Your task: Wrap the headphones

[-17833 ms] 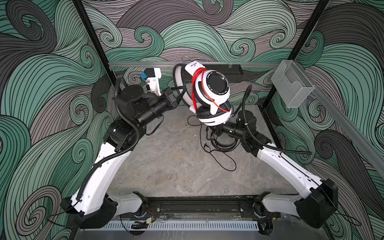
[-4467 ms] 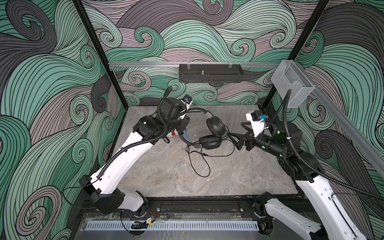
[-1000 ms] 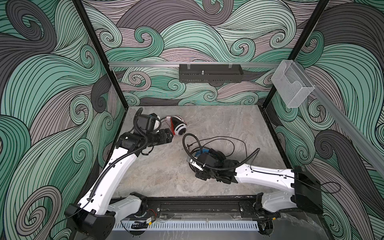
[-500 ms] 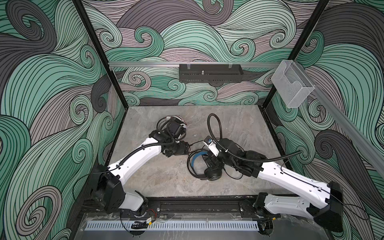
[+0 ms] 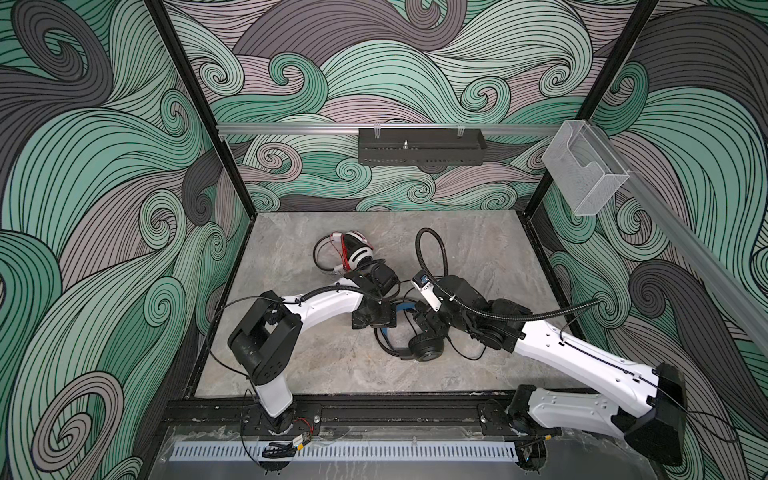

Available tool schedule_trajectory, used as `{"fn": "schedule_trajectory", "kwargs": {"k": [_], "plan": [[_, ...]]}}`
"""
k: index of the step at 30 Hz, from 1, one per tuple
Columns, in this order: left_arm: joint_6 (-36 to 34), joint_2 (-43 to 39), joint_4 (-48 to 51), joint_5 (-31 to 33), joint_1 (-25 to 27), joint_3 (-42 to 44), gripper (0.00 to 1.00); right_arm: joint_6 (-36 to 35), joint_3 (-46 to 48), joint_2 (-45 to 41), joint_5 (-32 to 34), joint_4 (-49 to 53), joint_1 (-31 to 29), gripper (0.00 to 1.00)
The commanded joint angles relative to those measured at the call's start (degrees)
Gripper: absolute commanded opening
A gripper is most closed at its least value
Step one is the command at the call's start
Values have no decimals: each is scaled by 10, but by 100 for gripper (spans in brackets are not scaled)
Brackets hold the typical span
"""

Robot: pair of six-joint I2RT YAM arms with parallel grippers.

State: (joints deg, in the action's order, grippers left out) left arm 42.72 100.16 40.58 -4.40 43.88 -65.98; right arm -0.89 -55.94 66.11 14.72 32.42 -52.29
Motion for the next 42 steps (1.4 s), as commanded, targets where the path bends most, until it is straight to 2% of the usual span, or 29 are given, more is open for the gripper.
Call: {"fn": "schedule_trajectory", "kwargs": {"k": [1,13,23,28,33,37,40,42], "plan": [[7,28,4,18,12,-29,77,18,14,-18,-2,8,10,99],[1,78,8,26,14,-43,34,19,13,-13,-8,8,20,99],[-14,18,55,88,14,-59,0,19,17,-20,-7,8,24,99],[-56,-28,126,167,24,-106,0,10,13,-30,-1,8,29,99],[-135,-84,176,245,29,-154,0,-1,3,-60,-19,9,44,99],[-239,-136,181,283,29,-192,0,-25,-19,-89,-43,5,49,99],[-318,-176,160,346,29,-210,0,-43,-38,-115,-96,-7,52,99],[-351,-182,164,356,17,-242,0,-47,-49,-128,-119,-13,52,99]]}}
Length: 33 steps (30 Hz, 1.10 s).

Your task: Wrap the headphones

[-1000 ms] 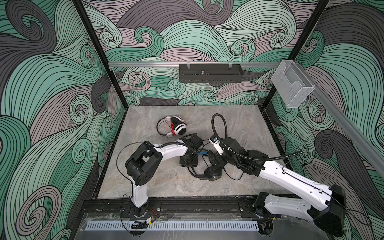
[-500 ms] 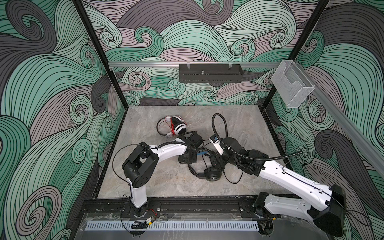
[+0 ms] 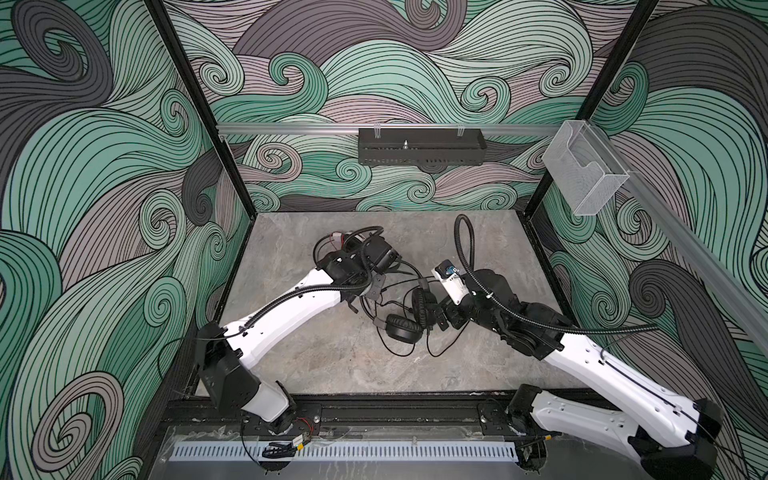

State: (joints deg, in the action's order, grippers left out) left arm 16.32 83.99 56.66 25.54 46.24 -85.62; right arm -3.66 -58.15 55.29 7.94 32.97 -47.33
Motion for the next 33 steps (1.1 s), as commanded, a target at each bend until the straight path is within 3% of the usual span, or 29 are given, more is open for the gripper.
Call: {"fn": "schedule_trajectory", "kwargs": {"k": [1,5,11,17,22,29,33], "plan": [[-97,-37,10,57,-12,-64,0,-20,-30,-26,-62,-21,3,99],[-105,-30,40,61,-32,-153,0,-2,-29,-55,-94,-37,2,99],[-63,4,74,27,-60,-265,0,23,-3,-76,-151,-50,2,99],[-59,12,73,-3,-65,-331,0,37,40,-73,-148,-95,4,99],[-42,-10,54,-74,-82,-330,0,56,57,-54,-180,-157,21,100],[-4,-46,46,-121,-99,-317,0,74,71,-18,-217,-198,32,99],[17,-60,42,-149,-119,-314,0,103,91,-10,-247,-229,51,88]]}}
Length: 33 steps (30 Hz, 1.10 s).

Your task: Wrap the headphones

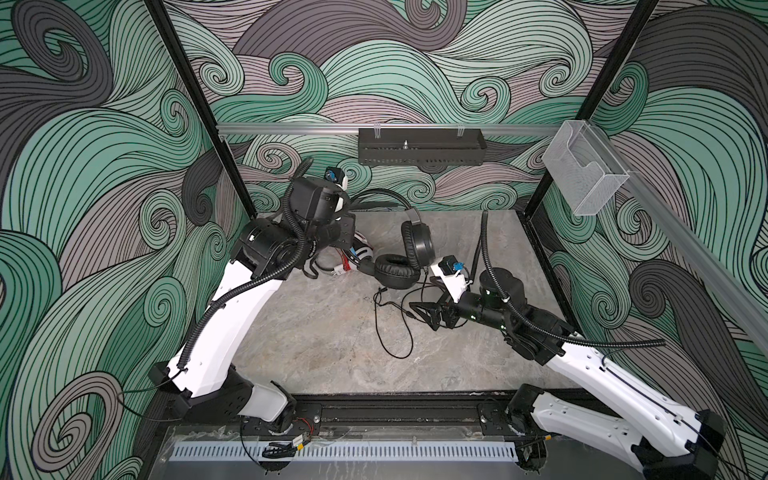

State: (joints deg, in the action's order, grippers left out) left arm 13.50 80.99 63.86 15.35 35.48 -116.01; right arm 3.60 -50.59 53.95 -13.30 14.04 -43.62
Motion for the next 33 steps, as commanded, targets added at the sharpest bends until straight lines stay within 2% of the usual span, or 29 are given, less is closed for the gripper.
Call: {"fn": "schedule_trajectory", "kwargs": {"k": [1,8,12,14,19,22,30,33], "plan": [[50,-32,-30,-56,-17,-10,0,40,23,4,-43,-51,19,85],[71,-40,-31,-93,-45,-18,0,73,53,10,-85,-93,43,75],[83,-46,-38,-114,-67,-23,0,81,71,8,-91,-100,52,54],[87,-44,-36,-121,-75,-32,0,85,79,7,-92,-101,53,49],[97,-40,-29,-150,-97,-53,0,81,90,8,-96,-98,55,28],[108,-44,-35,-167,-113,-55,0,78,94,7,-95,-94,57,21],[146,-59,-50,-190,-172,-43,0,50,84,-2,-78,-53,60,12],[150,-68,-59,-183,-186,-20,0,19,54,-1,-48,0,61,0]]}}
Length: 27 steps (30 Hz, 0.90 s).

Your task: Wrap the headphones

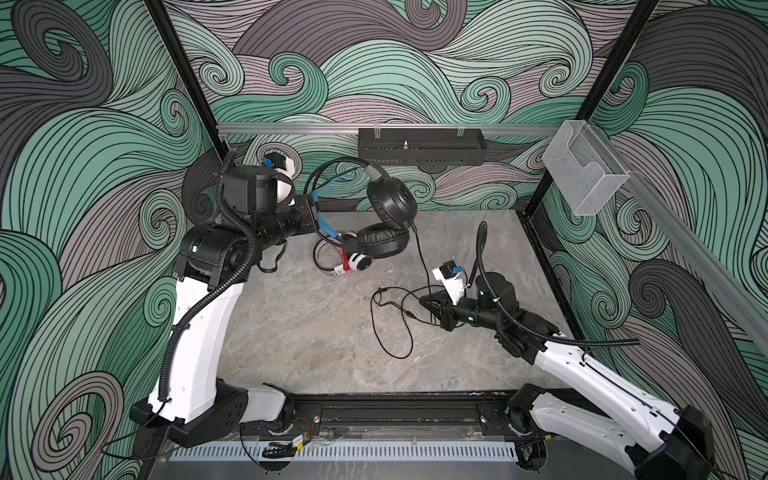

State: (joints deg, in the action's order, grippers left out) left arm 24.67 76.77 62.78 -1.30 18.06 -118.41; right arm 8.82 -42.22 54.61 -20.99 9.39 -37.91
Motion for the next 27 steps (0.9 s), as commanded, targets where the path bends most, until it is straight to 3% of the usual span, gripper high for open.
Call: {"fn": "schedule_trajectory", "kwargs": {"k": [1,9,15,22,27], "plan": [[37,-28,-47,-8,-14,14,0,-52,-52,-6,52,82,3,0],[-15,-69,-84,58,-15,174,0,-256,-235,-9,269,289,-10,0],[-46,-78,-108,75,6,280,0,-410,-320,24,403,314,-122,0],[-126,-57,-106,132,113,329,0,-450,-459,142,466,342,-203,0],[-161,-62,-143,97,178,382,0,-448,-539,233,512,376,-208,0]]}}
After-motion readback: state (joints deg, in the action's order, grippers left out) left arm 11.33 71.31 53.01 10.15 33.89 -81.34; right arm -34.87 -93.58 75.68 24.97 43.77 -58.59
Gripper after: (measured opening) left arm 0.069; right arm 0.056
